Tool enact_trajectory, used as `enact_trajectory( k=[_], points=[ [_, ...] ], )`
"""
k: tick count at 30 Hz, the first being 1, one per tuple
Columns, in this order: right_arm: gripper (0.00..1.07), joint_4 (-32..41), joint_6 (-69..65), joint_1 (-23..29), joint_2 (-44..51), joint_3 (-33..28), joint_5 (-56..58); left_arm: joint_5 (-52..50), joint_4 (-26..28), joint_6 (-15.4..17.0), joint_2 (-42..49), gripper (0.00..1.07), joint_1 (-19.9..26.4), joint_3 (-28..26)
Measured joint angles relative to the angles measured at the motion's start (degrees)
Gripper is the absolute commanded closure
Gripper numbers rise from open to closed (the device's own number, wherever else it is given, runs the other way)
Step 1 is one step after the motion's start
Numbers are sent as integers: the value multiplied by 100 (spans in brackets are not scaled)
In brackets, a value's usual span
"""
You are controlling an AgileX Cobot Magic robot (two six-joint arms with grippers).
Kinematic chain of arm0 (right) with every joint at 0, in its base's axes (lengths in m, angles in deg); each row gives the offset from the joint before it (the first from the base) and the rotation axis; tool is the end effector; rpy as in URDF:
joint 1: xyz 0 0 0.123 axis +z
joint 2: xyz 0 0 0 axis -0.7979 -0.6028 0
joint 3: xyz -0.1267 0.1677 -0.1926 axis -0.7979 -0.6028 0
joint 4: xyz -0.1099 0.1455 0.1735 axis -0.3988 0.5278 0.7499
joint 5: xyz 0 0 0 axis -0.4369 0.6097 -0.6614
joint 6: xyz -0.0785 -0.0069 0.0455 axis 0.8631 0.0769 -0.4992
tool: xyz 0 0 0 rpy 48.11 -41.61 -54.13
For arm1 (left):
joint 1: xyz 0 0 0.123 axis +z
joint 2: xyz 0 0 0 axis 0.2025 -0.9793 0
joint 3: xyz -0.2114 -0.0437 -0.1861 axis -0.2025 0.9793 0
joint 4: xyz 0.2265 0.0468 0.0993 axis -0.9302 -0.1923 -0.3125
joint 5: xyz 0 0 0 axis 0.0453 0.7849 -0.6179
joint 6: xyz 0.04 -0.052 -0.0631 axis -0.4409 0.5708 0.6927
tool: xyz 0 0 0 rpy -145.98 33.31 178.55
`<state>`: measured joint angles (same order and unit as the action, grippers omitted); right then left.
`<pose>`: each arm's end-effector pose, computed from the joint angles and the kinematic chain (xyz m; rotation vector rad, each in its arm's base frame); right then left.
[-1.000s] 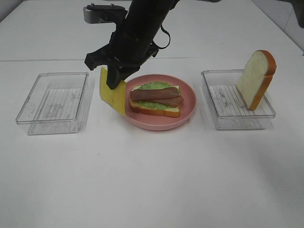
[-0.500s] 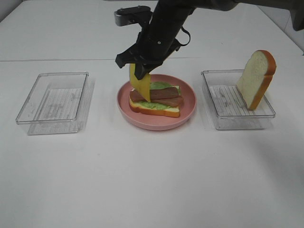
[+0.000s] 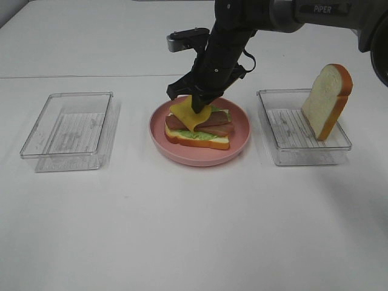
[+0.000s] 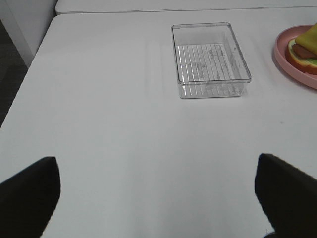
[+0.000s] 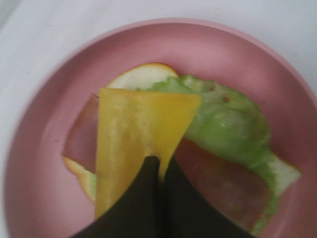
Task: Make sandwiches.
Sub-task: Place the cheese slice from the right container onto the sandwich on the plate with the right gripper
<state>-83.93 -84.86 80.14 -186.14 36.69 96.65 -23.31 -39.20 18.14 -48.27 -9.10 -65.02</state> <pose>0.4506 0.2384 0.1515 -0.7049 2.6699 0.2119 -0.0085 -0.0024 0.2807 -0.0369 2.0400 0.0038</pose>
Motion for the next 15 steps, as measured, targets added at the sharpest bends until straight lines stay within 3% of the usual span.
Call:
enact_trajectory(
  k=[5, 12, 14, 15],
  points=[
    [107, -779, -487, 0, -11, 0, -6, 0, 0, 0, 0, 6, 0, 0],
    [103, -739, -561, 0, -29, 0, 6, 0, 0, 0, 0, 6, 0, 0],
    [69, -699, -596, 0, -29, 0, 23, 0, 0, 0, 0, 6, 0, 0],
    [69, -699, -596, 0, -29, 0, 23, 0, 0, 0, 0, 6, 0, 0]
  ],
)
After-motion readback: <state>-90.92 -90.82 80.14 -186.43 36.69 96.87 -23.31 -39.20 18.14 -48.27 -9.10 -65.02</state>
